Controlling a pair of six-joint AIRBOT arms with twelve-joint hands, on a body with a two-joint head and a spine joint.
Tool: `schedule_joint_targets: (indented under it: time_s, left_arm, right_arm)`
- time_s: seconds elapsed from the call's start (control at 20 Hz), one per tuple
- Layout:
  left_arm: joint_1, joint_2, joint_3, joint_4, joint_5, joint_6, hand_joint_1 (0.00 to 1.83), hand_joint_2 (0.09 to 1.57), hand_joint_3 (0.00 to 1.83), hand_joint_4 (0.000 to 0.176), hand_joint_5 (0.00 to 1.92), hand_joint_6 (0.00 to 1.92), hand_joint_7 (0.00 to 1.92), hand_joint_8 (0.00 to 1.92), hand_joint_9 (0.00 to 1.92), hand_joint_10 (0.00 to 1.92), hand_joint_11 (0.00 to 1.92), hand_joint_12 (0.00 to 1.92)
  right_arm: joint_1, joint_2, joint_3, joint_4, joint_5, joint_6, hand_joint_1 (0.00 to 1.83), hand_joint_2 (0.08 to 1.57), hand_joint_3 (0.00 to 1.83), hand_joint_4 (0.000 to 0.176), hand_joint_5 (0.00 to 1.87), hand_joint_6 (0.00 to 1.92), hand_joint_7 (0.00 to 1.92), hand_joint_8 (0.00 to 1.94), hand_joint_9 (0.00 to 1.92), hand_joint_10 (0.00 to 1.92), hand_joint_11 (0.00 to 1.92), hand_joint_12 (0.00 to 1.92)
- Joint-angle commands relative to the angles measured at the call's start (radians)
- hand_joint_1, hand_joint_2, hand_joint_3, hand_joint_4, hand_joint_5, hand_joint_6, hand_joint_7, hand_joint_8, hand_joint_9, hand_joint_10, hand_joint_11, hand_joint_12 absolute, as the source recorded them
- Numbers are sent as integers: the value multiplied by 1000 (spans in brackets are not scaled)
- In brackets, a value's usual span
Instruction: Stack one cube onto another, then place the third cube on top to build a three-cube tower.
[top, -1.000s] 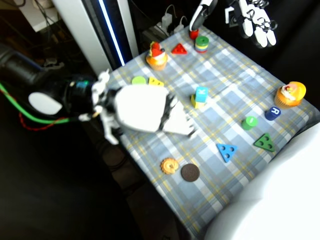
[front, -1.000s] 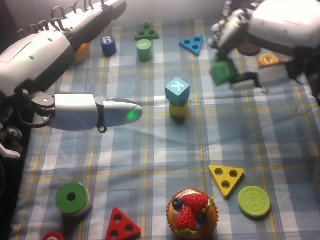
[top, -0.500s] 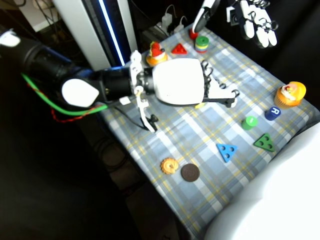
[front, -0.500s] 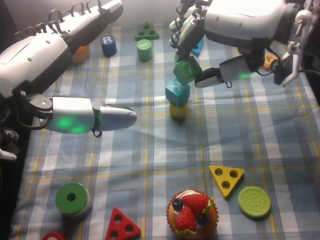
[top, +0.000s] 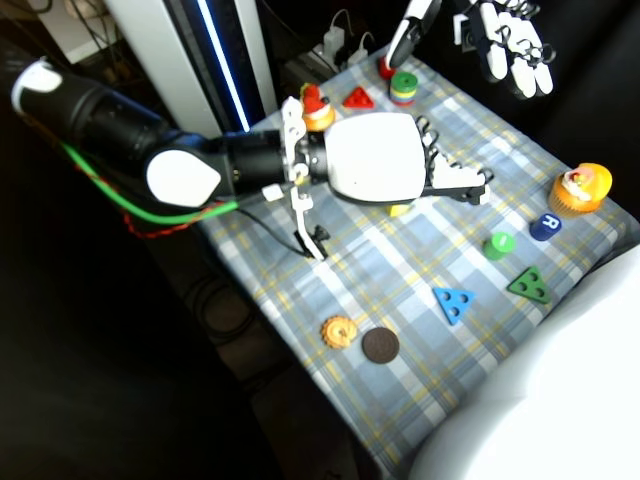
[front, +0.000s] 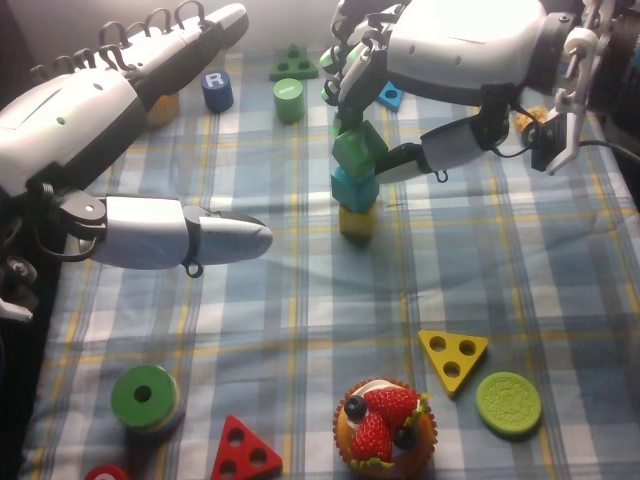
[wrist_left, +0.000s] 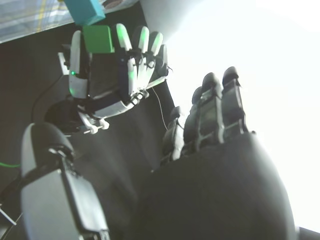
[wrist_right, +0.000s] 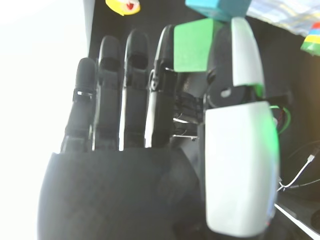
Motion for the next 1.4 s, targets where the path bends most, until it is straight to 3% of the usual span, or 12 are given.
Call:
schedule_joint_targets:
  time_s: [0.0,0.35,0.6,0.65,0.7,0.75,1.15,1.35]
  left_arm:
    - [-11,2,6,23,-113,-7,713,793,1,176,0,0,25,2,91,4,0,0]
    - [-12,1,7,23,-112,-7,732,780,0,176,0,0,34,3,106,6,0,0]
    - [-14,-1,8,23,-113,-7,751,783,0,176,0,0,29,2,91,3,0,0]
    - [-14,-1,8,23,-111,-7,714,782,0,176,0,0,37,5,108,9,0,0]
    - [-14,-1,8,23,-111,-7,693,785,0,176,0,0,38,5,115,11,0,0]
    - [-14,-1,8,23,-111,-7,699,786,1,176,0,0,26,0,81,1,0,0]
    - [-15,-4,8,18,-112,-7,687,788,0,176,0,0,45,6,113,9,0,0]
    - [-27,-8,11,26,-129,-28,685,760,0,176,0,0,33,0,62,0,5,2]
  right_arm:
    - [17,-4,-1,27,85,5,1182,1048,0,0,1136,710,855,0,611,0,3,1046]
    - [17,-4,-1,12,76,10,1172,1049,0,0,1129,724,849,1,606,0,0,1040]
    - [17,-3,-3,9,75,16,1146,1075,1,0,1058,843,862,2,646,8,17,1086]
    - [17,-3,-4,9,75,18,1097,1012,0,0,932,329,811,3,676,11,101,1098]
    - [17,-3,-5,9,74,19,1093,998,0,0,938,110,790,4,662,4,100,1073]
    - [17,-3,-5,9,74,20,1092,989,0,0,935,33,772,1,644,0,89,1048]
    - [17,0,-13,10,74,21,1096,965,0,0,778,0,657,0,534,0,64,910]
    - [16,70,-67,53,105,21,1068,900,0,0,380,0,406,0,391,0,0,939]
